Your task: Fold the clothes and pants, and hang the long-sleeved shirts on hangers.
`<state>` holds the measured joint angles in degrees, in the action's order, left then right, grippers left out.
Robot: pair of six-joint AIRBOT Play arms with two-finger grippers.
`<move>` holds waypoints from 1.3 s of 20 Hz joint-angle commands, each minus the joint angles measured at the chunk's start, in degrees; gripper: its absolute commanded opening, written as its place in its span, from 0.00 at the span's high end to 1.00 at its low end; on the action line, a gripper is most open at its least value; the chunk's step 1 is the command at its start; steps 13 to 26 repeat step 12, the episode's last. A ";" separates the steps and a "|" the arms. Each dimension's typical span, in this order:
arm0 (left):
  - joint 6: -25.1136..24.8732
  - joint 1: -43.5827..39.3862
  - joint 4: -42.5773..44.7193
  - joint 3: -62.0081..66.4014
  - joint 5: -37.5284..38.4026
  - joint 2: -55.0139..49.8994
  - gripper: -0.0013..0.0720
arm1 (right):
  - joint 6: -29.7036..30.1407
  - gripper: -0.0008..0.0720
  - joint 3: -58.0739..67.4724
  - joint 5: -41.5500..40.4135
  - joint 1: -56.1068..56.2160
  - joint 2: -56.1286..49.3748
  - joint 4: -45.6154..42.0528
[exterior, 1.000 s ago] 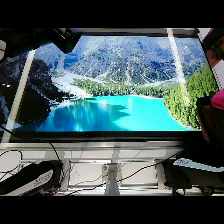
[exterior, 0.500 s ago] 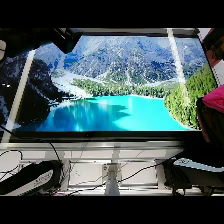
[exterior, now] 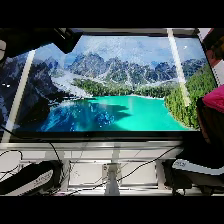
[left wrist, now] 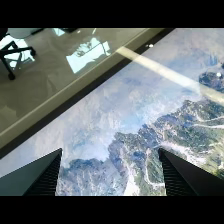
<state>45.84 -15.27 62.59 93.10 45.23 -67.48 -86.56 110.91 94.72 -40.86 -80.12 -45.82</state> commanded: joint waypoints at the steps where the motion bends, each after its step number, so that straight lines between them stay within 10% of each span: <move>1: 0.00 0.04 0.00 -0.02 0.00 -0.02 0.03 | 2.29 0.97 1.57 -0.61 16.26 0.20 -6.67; 8: 0.00 0.04 -0.02 -0.02 0.00 -0.02 0.03 | 2.01 0.97 3.37 1.51 48.43 -1.20 -52.92; 26: 0.00 0.04 -0.02 -0.02 0.00 -0.02 0.03 | 1.55 0.97 2.78 1.68 52.96 -3.41 -54.47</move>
